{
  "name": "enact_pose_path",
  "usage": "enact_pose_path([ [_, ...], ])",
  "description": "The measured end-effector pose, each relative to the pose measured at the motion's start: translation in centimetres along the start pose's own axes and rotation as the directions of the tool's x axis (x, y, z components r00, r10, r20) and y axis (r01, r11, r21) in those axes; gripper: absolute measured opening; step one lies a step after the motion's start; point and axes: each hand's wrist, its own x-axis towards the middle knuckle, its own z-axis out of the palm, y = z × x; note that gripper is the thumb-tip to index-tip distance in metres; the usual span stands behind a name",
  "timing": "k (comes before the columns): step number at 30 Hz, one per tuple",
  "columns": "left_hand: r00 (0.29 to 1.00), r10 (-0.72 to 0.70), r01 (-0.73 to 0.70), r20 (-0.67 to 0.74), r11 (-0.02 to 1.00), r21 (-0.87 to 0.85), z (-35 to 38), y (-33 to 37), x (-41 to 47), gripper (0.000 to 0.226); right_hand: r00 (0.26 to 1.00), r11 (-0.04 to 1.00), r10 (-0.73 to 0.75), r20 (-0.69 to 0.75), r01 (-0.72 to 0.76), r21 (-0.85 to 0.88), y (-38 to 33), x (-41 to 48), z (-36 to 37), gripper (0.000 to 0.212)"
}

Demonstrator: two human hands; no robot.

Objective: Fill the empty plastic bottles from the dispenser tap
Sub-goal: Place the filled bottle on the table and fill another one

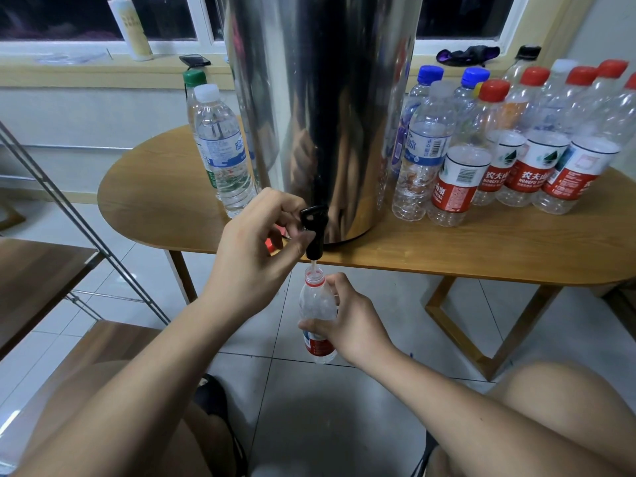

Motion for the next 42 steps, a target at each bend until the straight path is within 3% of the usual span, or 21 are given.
enact_pose_path([
  [42,1.000,0.011,-0.011,0.001,1.000,-0.001,-0.02,0.00,-0.06,0.025,1.000,1.000,0.017,0.008,-0.017,0.021,-0.15,-0.08,-0.17,0.070],
])
